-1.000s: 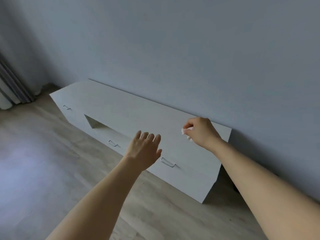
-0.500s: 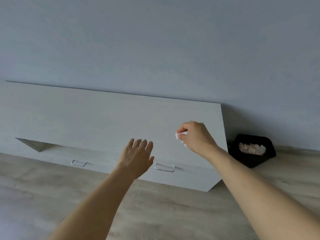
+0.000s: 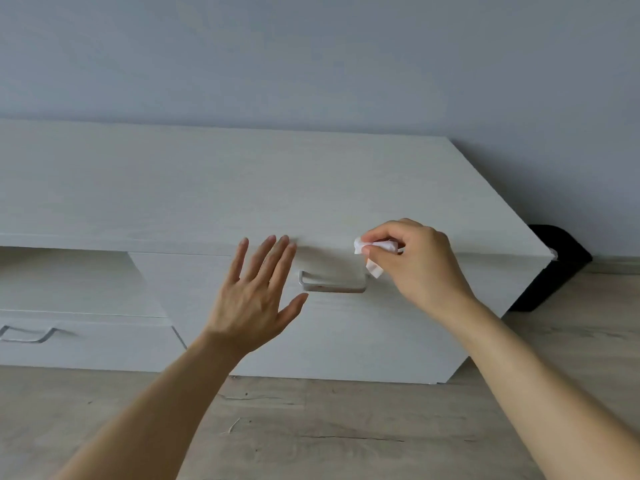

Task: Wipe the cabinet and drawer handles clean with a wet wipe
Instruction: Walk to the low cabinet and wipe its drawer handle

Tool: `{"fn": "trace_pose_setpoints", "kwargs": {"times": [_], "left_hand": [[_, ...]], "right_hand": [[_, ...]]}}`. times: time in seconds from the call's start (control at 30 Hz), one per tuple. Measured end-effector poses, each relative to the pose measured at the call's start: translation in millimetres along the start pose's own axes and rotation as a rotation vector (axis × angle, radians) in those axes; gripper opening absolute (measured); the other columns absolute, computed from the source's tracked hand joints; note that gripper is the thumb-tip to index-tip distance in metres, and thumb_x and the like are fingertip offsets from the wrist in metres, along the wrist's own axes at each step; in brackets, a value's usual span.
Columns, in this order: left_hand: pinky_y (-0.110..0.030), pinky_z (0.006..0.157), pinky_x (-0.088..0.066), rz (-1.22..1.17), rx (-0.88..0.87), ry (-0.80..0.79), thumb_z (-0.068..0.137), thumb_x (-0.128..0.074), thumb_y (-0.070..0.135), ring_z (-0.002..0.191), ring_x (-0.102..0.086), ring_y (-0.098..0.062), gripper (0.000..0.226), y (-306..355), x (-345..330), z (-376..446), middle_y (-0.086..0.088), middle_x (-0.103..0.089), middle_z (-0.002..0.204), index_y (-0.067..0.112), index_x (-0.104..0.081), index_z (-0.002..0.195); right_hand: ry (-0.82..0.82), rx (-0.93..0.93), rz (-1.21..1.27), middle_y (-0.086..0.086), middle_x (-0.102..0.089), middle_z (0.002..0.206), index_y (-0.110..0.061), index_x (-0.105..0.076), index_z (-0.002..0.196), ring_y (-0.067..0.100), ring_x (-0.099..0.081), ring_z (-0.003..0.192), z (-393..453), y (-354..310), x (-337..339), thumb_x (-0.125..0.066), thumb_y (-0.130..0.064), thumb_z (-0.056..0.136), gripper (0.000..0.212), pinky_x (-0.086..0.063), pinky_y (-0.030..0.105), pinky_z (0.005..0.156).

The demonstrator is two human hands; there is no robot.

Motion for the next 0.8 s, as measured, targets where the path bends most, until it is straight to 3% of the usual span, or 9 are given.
{"fn": "trace_pose_setpoints", "kwargs": {"times": [0.17,0.27,0.37,0.43,0.57,0.7,0.8], "left_hand": [[-0.053,0.116,-0.014,-0.005,0.06,0.216,0.093,-0.035,0.056,0.144,-0.017,-0.029,0.079,2,-52,-9,-0.016,-0.021,0.154,-0.001,-0.026,0.147],[-0.056,0.115,-0.011,-0.003,0.092,0.3,0.092,-0.034,0.063,0.145,-0.012,-0.03,0.087,3,-64,-5,-0.014,-0.013,0.155,-0.001,-0.016,0.148],[-0.058,0.115,-0.006,-0.009,0.117,0.33,0.089,-0.037,0.066,0.145,-0.011,-0.031,0.094,5,-70,-1,-0.013,-0.01,0.156,-0.003,-0.012,0.148],[-0.055,0.115,-0.002,-0.015,0.121,0.368,0.088,-0.04,0.066,0.145,-0.011,-0.031,0.096,5,-73,1,-0.013,-0.01,0.155,-0.003,-0.011,0.148],[-0.049,0.116,0.005,-0.053,0.132,0.466,0.086,-0.043,0.065,0.144,-0.01,-0.03,0.095,1,-78,4,-0.013,-0.015,0.155,-0.001,-0.012,0.148],[-0.046,0.116,0.008,-0.104,0.148,0.506,0.083,-0.044,0.067,0.143,-0.009,-0.03,0.099,0,-80,6,-0.015,-0.018,0.154,-0.002,-0.013,0.147],[-0.046,0.115,0.009,-0.127,0.14,0.514,0.082,-0.043,0.068,0.143,-0.007,-0.029,0.1,0,-81,7,-0.013,-0.015,0.154,-0.001,-0.012,0.147]], "right_hand": [[0.146,0.177,0.029,-0.016,-0.065,0.08,-0.021,-0.071,0.079,-0.011,-0.06,0.062,-23,39,-15,-0.068,-0.006,0.083,0.016,-0.039,0.0,0.058],[0.284,0.202,0.069,-0.016,-0.069,0.077,-0.033,-0.069,0.075,-0.005,-0.063,0.067,-35,62,-16,-0.069,-0.011,0.083,0.023,-0.042,0.003,0.063],[0.317,0.115,0.171,-0.007,-0.071,0.072,-0.031,-0.069,0.076,0.014,-0.067,0.07,-41,85,-18,-0.069,-0.013,0.085,0.021,-0.055,0.035,0.076],[0.311,0.075,0.185,-0.004,-0.07,0.068,-0.03,-0.07,0.074,0.02,-0.067,0.068,-43,93,-22,-0.069,-0.012,0.084,0.02,-0.055,0.047,0.079],[0.281,0.066,0.136,-0.009,-0.071,0.068,-0.036,-0.07,0.071,0.011,-0.067,0.064,-37,97,-33,-0.07,-0.014,0.083,0.025,-0.057,0.044,0.077],[0.337,0.058,0.225,-0.003,-0.072,0.068,-0.024,-0.067,0.074,0.018,-0.067,0.064,-27,98,-41,-0.073,-0.013,0.081,0.014,-0.055,0.05,0.077],[0.404,0.076,0.242,0.001,-0.07,0.064,-0.017,-0.07,0.074,0.016,-0.065,0.06,-24,98,-45,-0.072,-0.011,0.081,0.01,-0.055,0.042,0.073]]}}
Point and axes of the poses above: each hand's wrist, its own z-axis towards the middle knuckle, its own x-axis out of the back of the hand, y = z × x, the point moved 5 cm from there along z, towards the middle knuckle
